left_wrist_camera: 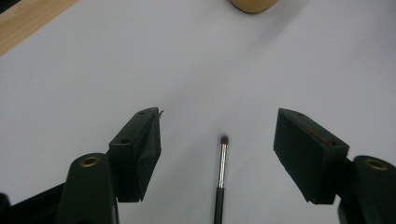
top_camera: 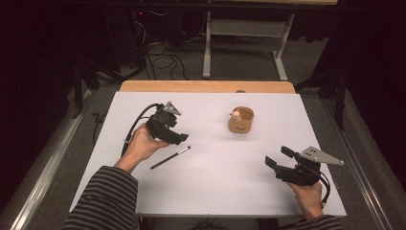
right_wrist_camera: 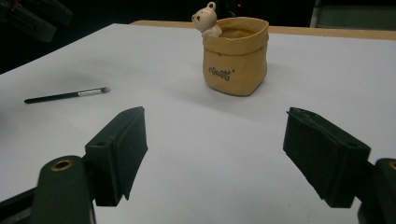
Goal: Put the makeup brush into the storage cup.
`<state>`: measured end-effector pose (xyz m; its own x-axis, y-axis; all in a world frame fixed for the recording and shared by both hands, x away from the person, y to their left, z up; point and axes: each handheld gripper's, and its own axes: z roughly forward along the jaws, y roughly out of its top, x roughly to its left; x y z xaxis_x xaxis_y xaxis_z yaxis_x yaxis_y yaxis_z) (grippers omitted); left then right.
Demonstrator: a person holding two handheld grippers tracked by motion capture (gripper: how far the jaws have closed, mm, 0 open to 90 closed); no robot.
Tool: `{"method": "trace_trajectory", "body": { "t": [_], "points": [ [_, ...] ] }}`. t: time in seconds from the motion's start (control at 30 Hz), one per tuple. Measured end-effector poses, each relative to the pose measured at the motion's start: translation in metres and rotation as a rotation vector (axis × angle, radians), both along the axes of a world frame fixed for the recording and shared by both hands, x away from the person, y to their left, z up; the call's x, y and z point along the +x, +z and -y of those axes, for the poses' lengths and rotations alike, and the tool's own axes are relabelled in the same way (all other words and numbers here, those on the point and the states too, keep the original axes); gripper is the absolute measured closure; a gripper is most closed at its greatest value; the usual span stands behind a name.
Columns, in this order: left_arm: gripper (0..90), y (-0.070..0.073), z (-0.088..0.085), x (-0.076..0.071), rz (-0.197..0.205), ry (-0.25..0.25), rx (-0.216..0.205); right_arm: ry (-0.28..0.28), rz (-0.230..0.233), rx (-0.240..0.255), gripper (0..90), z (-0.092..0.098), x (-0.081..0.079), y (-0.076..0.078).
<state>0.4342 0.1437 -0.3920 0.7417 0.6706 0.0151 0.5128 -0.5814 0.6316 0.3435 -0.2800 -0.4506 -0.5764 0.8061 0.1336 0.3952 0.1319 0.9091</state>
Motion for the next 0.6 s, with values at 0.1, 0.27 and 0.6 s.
{"method": "trace_trajectory", "body": {
  "t": [0.1, 0.27, 0.6],
  "points": [
    [32.2, 0.001, 0.002, 0.000, 0.004, 0.002, 0.017, 0.001, 0.000, 0.000, 23.0, 0.000, 0.000, 0.000],
    [33.5, -0.001, 0.007, 0.005, -0.045, -0.012, 0.080, 0.004, -0.003, 0.000, 23.0, -0.001, 0.000, 0.000],
    [36.0, 0.003, 0.011, 0.013, -0.084, 0.004, 0.167, 0.005, 0.000, 0.000, 23.7, -0.001, 0.000, 0.000]
  ]
}}
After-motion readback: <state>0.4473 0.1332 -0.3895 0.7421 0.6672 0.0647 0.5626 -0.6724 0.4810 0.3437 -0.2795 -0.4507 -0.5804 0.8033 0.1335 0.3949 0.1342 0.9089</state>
